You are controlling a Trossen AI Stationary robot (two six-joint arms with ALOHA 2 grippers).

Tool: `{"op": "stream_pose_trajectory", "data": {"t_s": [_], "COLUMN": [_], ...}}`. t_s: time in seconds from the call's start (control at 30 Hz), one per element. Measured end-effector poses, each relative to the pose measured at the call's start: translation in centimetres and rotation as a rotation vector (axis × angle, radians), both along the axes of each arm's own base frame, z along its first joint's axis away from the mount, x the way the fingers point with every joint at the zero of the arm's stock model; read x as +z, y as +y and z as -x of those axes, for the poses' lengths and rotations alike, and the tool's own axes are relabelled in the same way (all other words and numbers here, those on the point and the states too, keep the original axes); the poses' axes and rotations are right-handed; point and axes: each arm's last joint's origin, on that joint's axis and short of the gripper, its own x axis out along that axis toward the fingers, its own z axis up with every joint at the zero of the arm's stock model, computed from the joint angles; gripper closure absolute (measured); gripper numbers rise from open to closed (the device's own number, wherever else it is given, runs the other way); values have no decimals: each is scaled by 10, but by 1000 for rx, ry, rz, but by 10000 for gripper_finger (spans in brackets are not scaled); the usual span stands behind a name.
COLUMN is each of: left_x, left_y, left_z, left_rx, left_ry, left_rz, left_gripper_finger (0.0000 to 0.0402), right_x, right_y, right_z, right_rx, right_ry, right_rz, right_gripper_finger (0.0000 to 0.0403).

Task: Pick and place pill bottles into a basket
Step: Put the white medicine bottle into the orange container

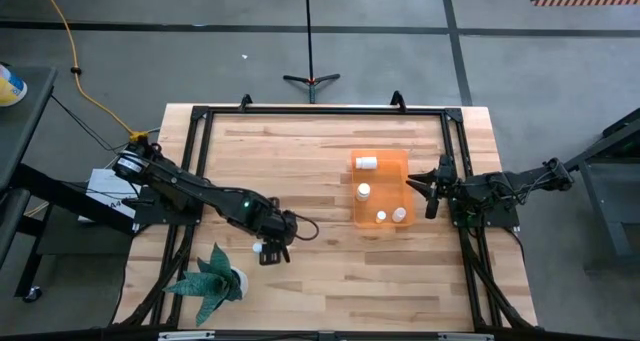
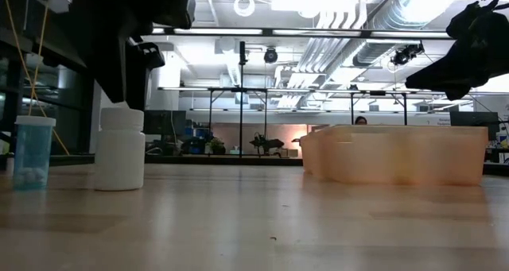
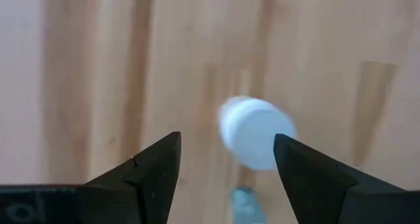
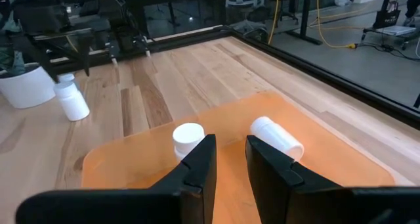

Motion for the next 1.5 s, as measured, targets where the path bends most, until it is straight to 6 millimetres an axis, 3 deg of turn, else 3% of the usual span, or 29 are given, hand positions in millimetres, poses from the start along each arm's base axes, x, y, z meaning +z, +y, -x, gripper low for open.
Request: {"op": "stream_pose_trajectory", "data": {"t_s": [0.37,0.77,1.1,1.4,1.5], "left_x": [2,-21,-23,-32,-32], "left_y": [-5,-3,-4,-6,-5], "left_z": [-5,-1,-6,-11,-11], "left_rx": [-44,-25,-38,-69,-77], "left_ry": [-41,26,-21,-8,-4], "left_rz": [86,59,64,38,31], "left_gripper_finger": [125,125,127,207,211], "right_x": [0,-1,-1,-1,-1], "right_y": [-1,-1,-1,-1,0], "right_z": [0,0,0,0,0], "right_rx": [-18,-19,-20,-18,-18], "right_ry": [-1,11,9,9,15], "right_rz": [6,10,10,9,11], "right_gripper_finger": [329,329,329,329,329]}}
